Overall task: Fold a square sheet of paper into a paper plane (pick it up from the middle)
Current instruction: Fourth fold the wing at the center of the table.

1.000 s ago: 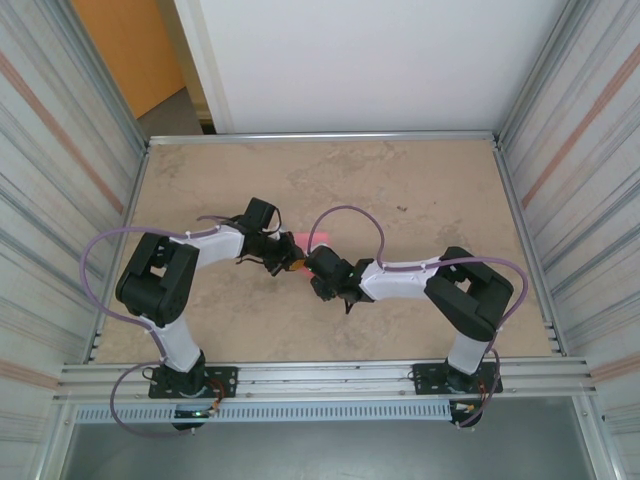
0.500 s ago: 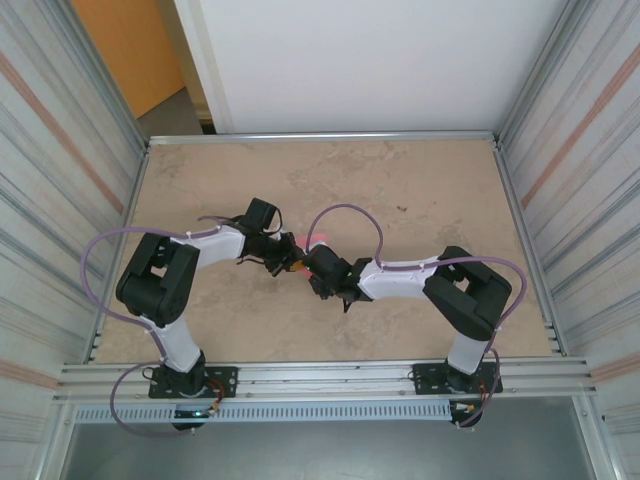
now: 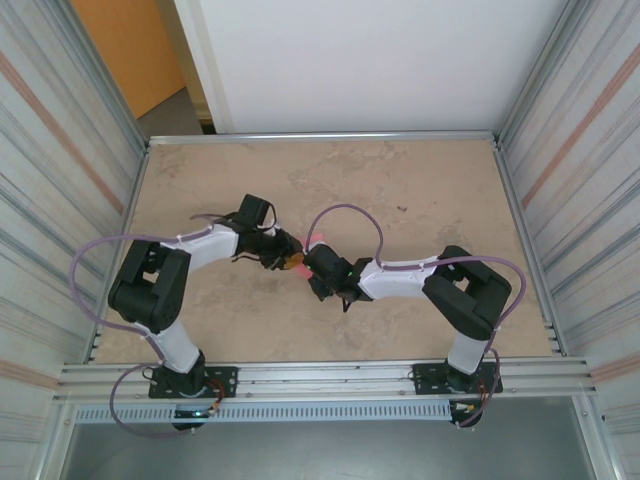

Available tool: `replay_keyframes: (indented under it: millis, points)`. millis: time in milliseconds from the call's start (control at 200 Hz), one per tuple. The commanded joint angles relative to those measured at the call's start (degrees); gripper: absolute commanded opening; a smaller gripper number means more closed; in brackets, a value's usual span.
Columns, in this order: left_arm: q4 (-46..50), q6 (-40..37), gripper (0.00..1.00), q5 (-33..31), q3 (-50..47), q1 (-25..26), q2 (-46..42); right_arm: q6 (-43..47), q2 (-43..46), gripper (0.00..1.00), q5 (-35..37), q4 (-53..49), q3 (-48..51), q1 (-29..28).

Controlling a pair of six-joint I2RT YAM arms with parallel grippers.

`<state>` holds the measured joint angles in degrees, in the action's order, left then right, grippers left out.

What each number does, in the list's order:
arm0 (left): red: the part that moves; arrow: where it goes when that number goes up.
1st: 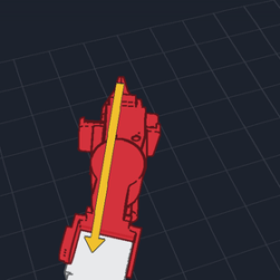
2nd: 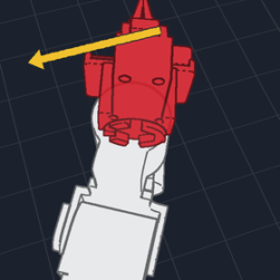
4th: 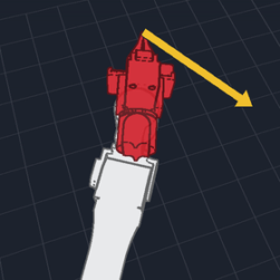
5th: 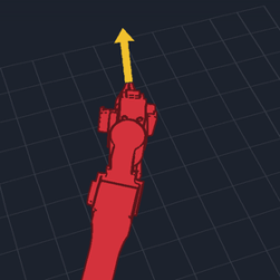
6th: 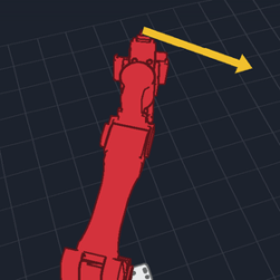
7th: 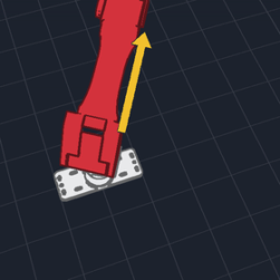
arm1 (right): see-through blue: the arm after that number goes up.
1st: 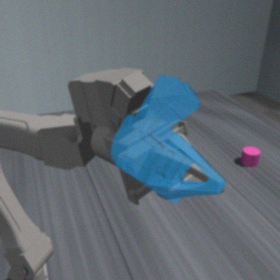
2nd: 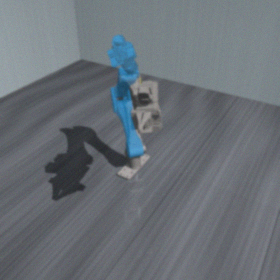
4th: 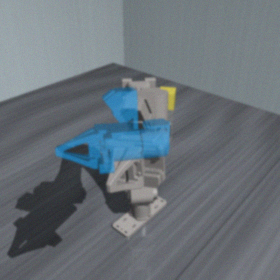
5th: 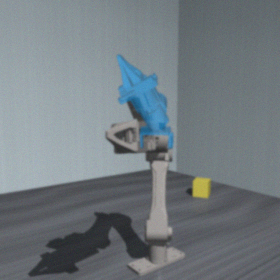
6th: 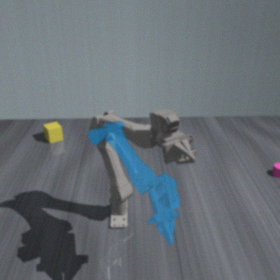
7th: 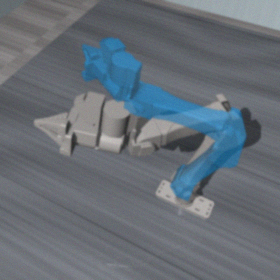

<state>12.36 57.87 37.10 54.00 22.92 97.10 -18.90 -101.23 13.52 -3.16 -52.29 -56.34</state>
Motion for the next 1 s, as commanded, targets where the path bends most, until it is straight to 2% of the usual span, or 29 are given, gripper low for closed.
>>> replay_keyframes:
  millis: [0,175,506,997]
  points:
    - [1.38,-0.68,0.31,-1.48,-0.75,-2.40,-4.11,-0.83,1.71,0.07,-5.17,2.48,2.11,1.67]
    - [-2.99,0.21,0.31,-1.96,-4.99,-4.53,-7.43,-2.83,3.56,0.05,-15.47,7.21,4.86,5.04]
    - [-14.98,3.41,0.25,-0.60,-13.08,-3.47,-8.16,-8.91,2.99,0.02,-32.21,14.91,7.94,11.14]
    - [-22.00,2.52,0.29,0.24,-12.87,1.81,-1.85,-16.53,-0.41,0.00,-45.52,21.48,9.95,17.24]
